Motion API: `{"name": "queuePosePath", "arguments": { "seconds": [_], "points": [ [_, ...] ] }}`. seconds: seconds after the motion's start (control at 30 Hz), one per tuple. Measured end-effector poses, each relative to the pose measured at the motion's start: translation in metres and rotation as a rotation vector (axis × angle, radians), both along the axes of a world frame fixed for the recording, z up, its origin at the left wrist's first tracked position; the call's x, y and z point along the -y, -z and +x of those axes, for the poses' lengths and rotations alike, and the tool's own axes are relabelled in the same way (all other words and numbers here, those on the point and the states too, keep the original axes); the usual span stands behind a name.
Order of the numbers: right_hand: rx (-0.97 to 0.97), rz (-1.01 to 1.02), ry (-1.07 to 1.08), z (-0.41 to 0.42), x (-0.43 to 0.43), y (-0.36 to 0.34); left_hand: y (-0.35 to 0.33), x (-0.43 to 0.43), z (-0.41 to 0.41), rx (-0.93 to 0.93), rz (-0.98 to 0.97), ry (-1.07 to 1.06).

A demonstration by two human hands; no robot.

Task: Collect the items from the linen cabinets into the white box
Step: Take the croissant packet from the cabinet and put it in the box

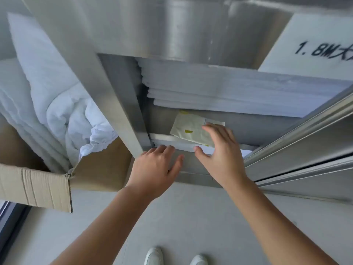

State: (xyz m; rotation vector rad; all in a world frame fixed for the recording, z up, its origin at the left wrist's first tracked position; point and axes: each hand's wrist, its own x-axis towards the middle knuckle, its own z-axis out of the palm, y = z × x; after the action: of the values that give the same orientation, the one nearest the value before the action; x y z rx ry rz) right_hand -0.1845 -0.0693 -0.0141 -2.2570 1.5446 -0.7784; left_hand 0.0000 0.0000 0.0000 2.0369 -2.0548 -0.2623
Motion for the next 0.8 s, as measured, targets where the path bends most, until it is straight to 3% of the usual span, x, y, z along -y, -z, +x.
{"name": "queuePosePath", "arguments": {
  "seconds": [0.2, 0.43, 0.63, 0.8],
  "points": [
    [-0.162, 0.036, -0.003, 0.009, 0.022, 0.024, 0.003, 0.011, 0.001, -0.004, -0.012, 0.001],
    [-0.177, -0.086, 0.080, 0.010, 0.025, 0.044, 0.010, 0.010, 0.004, -0.010, -0.029, -0.001],
    [-0.028, -0.226, 0.071, -0.012, 0.005, 0.043, 0.002, 0.000, 0.005, -0.033, -0.072, -0.006],
    [0.083, -0.152, 0.188, -0.025, -0.033, 0.000, -0.033, -0.027, 0.003, -0.026, -0.063, 0.004]
  ]
}}
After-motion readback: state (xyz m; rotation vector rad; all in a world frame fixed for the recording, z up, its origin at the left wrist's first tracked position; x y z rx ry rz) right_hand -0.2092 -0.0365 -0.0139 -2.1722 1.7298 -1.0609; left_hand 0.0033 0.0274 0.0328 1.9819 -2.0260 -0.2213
